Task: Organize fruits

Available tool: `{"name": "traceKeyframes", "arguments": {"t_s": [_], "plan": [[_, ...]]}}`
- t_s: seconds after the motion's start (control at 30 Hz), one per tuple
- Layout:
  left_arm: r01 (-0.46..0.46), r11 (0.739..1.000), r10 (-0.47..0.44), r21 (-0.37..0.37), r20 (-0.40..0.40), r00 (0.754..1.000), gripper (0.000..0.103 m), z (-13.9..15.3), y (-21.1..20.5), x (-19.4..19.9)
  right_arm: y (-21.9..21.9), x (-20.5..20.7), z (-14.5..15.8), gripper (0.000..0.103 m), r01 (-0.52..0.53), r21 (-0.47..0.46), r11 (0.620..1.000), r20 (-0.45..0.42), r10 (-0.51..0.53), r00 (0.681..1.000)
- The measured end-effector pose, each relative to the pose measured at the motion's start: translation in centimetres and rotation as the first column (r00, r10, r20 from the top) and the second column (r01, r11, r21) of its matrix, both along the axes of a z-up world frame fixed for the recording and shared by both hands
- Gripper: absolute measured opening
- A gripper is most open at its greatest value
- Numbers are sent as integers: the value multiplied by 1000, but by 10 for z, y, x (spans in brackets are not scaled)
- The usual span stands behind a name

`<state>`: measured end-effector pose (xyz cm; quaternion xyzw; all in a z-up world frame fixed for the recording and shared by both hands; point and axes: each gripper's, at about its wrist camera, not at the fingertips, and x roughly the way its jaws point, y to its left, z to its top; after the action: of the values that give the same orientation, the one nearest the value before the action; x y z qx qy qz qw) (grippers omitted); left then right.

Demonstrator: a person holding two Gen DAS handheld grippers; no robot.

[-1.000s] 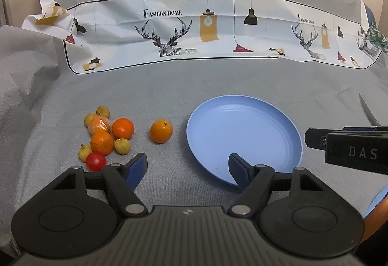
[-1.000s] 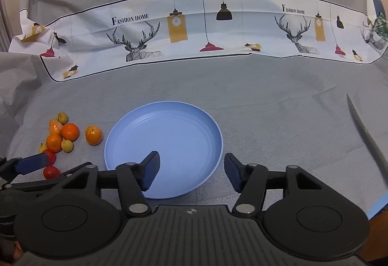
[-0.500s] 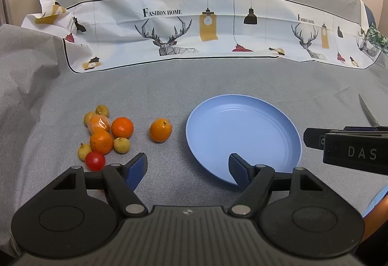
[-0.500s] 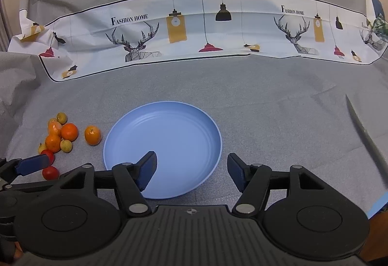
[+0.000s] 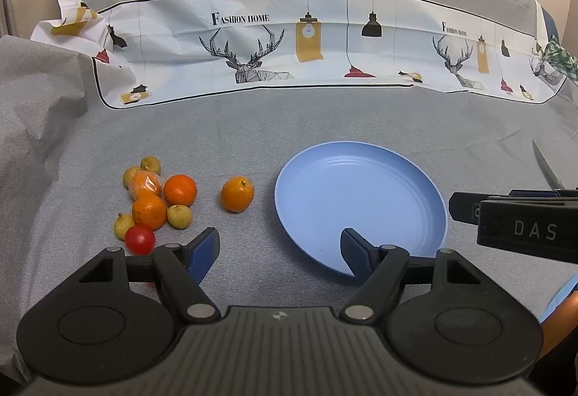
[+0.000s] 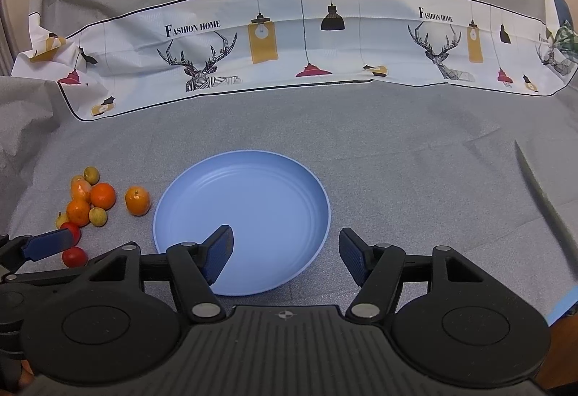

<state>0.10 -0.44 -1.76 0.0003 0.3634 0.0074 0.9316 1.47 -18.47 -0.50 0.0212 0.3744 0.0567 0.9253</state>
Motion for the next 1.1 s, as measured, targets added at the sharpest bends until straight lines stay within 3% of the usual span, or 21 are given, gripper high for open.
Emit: {"name": "traceKeyframes", "arguments": {"t_s": [1.1], "plan": [[15, 1000, -15, -9, -3, 1000, 77, 0, 0, 0, 0, 0, -2, 67, 0, 0, 1000, 1, 0, 1000]]}}
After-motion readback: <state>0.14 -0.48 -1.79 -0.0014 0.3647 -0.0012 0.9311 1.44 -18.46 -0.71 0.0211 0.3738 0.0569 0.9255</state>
